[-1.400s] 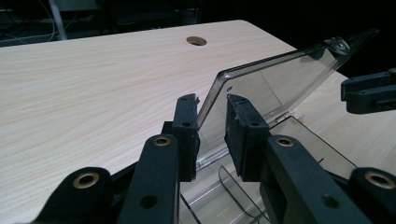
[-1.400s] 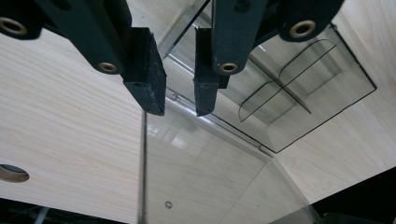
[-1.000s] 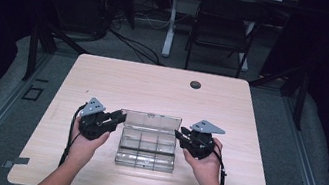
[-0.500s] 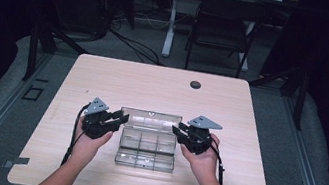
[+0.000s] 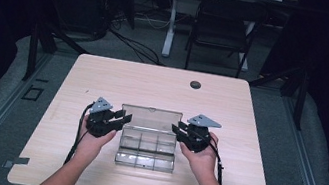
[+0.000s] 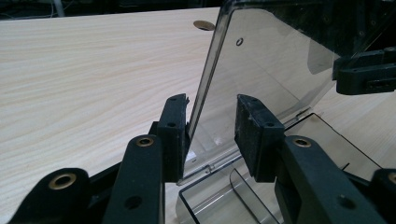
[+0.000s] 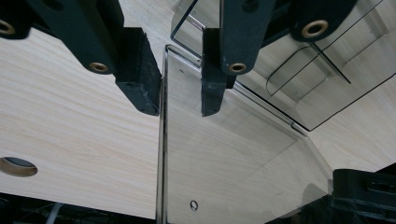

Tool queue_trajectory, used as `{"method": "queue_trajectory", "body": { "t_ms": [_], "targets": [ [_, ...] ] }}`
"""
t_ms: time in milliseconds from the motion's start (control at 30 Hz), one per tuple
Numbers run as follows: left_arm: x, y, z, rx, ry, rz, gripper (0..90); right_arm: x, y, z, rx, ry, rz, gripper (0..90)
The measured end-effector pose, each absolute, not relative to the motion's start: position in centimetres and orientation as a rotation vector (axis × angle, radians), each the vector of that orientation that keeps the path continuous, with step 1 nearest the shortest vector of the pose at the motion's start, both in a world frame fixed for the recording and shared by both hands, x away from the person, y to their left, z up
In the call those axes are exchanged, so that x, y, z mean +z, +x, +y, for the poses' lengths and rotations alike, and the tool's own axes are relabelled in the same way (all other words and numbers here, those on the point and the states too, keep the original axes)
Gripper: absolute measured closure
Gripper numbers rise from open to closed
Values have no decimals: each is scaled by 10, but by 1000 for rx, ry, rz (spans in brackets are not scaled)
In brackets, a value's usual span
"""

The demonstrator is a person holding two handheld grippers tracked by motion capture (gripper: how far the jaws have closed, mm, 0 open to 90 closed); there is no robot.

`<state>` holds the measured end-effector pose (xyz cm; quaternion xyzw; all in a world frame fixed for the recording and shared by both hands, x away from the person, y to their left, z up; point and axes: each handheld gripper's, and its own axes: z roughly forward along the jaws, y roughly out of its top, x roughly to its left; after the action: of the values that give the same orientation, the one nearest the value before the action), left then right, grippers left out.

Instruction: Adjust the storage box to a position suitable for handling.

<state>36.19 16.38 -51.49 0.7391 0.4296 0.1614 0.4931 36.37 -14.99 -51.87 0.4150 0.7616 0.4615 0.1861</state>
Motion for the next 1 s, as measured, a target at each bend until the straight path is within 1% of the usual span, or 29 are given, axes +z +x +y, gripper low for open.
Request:
{"method": "queue_trajectory", "body": {
  "t_ms": [367,667,1000],
  "targets": [
    [-516,364,162,403,1793,1046,641,-520,366,-149,1303,1178,2139,685],
    [-520,366,160,410,1819,1054,603,-520,368,-147,1306,1185,2133,676],
    [-528,368,159,416,1807,1053,599,-522,371,-148,1318,1199,2123,676]
  ]
}}
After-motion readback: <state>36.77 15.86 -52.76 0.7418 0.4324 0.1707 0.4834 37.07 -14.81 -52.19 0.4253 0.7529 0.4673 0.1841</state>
